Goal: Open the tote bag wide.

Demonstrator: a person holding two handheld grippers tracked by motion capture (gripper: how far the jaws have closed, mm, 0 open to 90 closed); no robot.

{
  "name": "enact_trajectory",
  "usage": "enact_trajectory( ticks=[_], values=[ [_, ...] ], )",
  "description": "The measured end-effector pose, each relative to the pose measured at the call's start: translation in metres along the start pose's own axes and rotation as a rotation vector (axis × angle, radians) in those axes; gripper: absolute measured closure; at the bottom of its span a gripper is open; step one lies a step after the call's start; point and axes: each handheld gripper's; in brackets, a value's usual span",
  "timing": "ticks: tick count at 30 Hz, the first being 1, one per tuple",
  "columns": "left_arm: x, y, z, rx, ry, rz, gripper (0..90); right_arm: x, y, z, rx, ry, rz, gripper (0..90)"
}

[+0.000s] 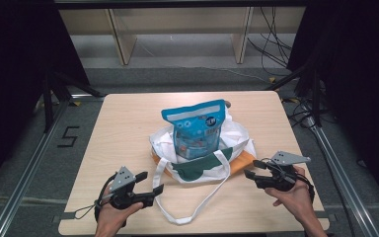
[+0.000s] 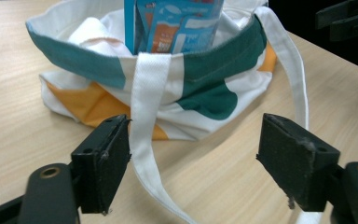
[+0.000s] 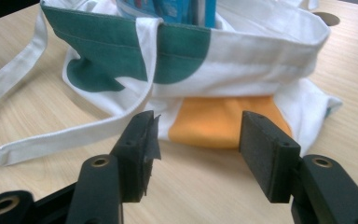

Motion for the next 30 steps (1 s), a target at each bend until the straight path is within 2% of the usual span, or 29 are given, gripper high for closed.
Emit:
enact_trajectory(
  ticks=[4,6,7,8,9,10,11,12,13,14,15,16,17,18,19,20,21,22,23,24,25,26,27,28,29,30],
  values=[
    [0.004,-0.009,0.002,-0.009,0.002,-0.004,20.1,0.000,-0.011,0.005,-0.007,-0.018,-0.019,44.9],
    [0.004,-0.013,0.005,-0.018,0.020,0.001,17.4,-0.001,-0.017,0.007,-0.010,-0.023,-0.014,44.9],
    [0.004,-0.015,0.006,-0.019,0.012,0.002,16.6,-0.002,-0.020,0.008,-0.020,-0.022,-0.031,44.9],
    [0.004,-0.017,0.008,-0.033,0.011,-0.010,16.8,0.000,-0.022,0.008,-0.028,-0.026,-0.002,44.8],
    [0.004,-0.020,0.009,-0.037,0.019,-0.013,16.8,-0.001,-0.025,0.009,-0.036,-0.023,-0.013,44.7],
    [0.004,-0.022,0.009,-0.039,0.027,0.000,17.0,-0.001,-0.029,0.009,-0.043,-0.027,-0.021,44.5],
    [0.004,-0.024,0.010,-0.048,0.022,-0.008,18.1,-0.001,-0.031,0.009,-0.040,-0.026,-0.025,44.4],
    [0.005,-0.025,0.011,-0.055,0.021,-0.007,19.8,0.001,-0.033,0.009,-0.043,-0.029,-0.005,44.1],
    [0.005,-0.027,0.012,-0.071,0.026,-0.016,20.7,-0.002,-0.035,0.010,-0.055,-0.029,-0.039,44.0],
    [0.006,-0.029,0.012,-0.076,0.022,-0.015,20.4,0.001,-0.037,0.011,-0.055,-0.029,-0.012,43.6],
    [0.007,-0.031,0.012,-0.076,0.023,-0.012,19.7,-0.002,-0.040,0.012,-0.064,-0.032,-0.044,42.9],
    [0.008,-0.032,0.012,-0.082,0.023,-0.012,19.5,0.000,-0.041,0.012,-0.063,-0.035,-0.016,42.2],
    [0.008,-0.033,0.013,-0.084,0.021,-0.017,19.5,-0.004,-0.042,0.014,-0.092,-0.026,-0.061,42.1],
    [0.008,-0.033,0.013,-0.092,0.017,-0.024,19.2,-0.003,-0.044,0.015,-0.076,-0.032,-0.038,41.8],
    [0.009,-0.035,0.013,-0.097,0.021,-0.024,19.0,-0.004,-0.045,0.015,-0.069,-0.025,-0.040,41.4],
    [0.010,-0.036,0.013,-0.103,0.028,-0.024,18.7,-0.004,-0.047,0.016,-0.073,-0.040,-0.028,40.5],
    [0.010,-0.037,0.013,-0.106,0.024,-0.024,18.5,-0.006,-0.049,0.018,-0.093,-0.037,-0.034,39.9],
    [0.010,-0.037,0.013,-0.110,0.028,-0.024,18.1,-0.006,-0.052,0.017,-0.088,-0.040,-0.028,39.2],
    [0.011,-0.038,0.012,-0.103,0.027,-0.026,17.8,-0.005,-0.053,0.018,-0.092,-0.037,-0.001,38.9],
    [0.011,-0.038,0.012,-0.105,0.030,-0.029,17.6,-0.006,-0.056,0.018,-0.088,-0.033,-0.001,38.0],
    [0.012,-0.039,0.012,-0.104,0.029,-0.027,17.3,-0.010,-0.058,0.020,-0.103,-0.031,-0.030,36.9],
    [0.012,-0.039,0.012,-0.108,0.034,-0.032,17.0,-0.011,-0.060,0.021,-0.122,-0.036,-0.029,36.0],
    [0.012,-0.040,0.013,-0.124,0.040,-0.045,16.8,-0.009,-0.062,0.021,-0.113,-0.040,0.010,35.6],
    [0.013,-0.041,0.012,-0.118,0.036,-0.040,16.5,-0.011,-0.065,0.022,-0.125,-0.030,0.005,34.6],
    [0.013,-0.042,0.011,-0.127,0.046,-0.039,16.1,-0.015,-0.068,0.024,-0.138,-0.024,-0.022,32.8],
    [0.012,-0.042,0.011,-0.157,0.047,-0.061,16.1,-0.015,-0.070,0.025,-0.157,-0.015,-0.009,31.3]
  ],
)
Point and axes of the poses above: each handheld gripper's, and its own axes: z roughly backward along the jaws, y roughly out of its top, x roughly to its right, and after that the axes turned 10 degrees about -y, right-handed
